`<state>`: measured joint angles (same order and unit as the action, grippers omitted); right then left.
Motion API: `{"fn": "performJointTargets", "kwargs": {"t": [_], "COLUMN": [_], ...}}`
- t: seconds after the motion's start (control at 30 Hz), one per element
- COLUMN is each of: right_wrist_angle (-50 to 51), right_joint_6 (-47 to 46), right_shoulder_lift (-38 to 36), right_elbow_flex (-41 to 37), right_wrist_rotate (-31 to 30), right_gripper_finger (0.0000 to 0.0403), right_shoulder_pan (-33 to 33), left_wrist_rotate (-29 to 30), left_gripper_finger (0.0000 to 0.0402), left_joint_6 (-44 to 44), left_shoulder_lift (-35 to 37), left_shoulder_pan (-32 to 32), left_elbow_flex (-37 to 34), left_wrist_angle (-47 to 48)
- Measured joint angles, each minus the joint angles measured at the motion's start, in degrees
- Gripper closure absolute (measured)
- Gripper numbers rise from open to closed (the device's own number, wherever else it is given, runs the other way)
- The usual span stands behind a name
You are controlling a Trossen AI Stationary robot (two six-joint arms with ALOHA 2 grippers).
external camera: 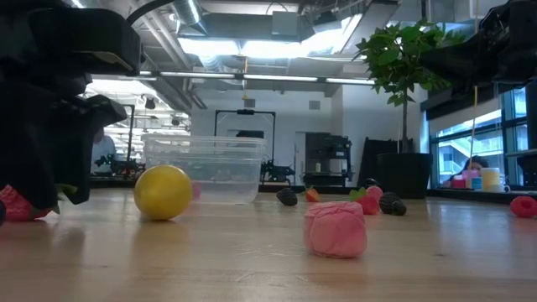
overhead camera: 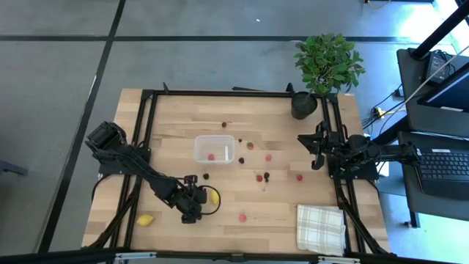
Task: Pick and placing Produce into tupperware
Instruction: Put the bottom strawberry into the transparent bin
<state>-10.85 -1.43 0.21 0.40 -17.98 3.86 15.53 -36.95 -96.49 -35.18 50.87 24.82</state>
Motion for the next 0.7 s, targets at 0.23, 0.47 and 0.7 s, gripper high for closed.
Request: {"fn": "performJointTargets", "kwargs": {"t": [0.23,0.47,0.7], "right_wrist_angle": [0.0,0.0,0.0], "right_joint_6": [0.02,0.01,0.06], "right_shoulder_lift": [0.0,0.0,0.0], "right_elbow_flex": [0.0,0.0,0.0], "right_wrist_rotate": [0.0,0.02,0.01], "right_gripper_finger": [0.0352,0.0352,0.0352], "right_shoulder_pan": [0.0,0.01,0.0], "left_wrist_rotate": [0.02,0.02,0.02], "left_gripper_finger": [0.0253,0.0269,0.0322], "left_joint_6": [0.0,0.02,0.03], "left_shoulder_lift": [0.0,0.02,0.02], "left_shoulder_pan": [0.0,0.0,0.0], "left_elbow_flex": [0.02,0.02,0.02], "left_wrist_angle": [0.0,0.0,0.0]}}
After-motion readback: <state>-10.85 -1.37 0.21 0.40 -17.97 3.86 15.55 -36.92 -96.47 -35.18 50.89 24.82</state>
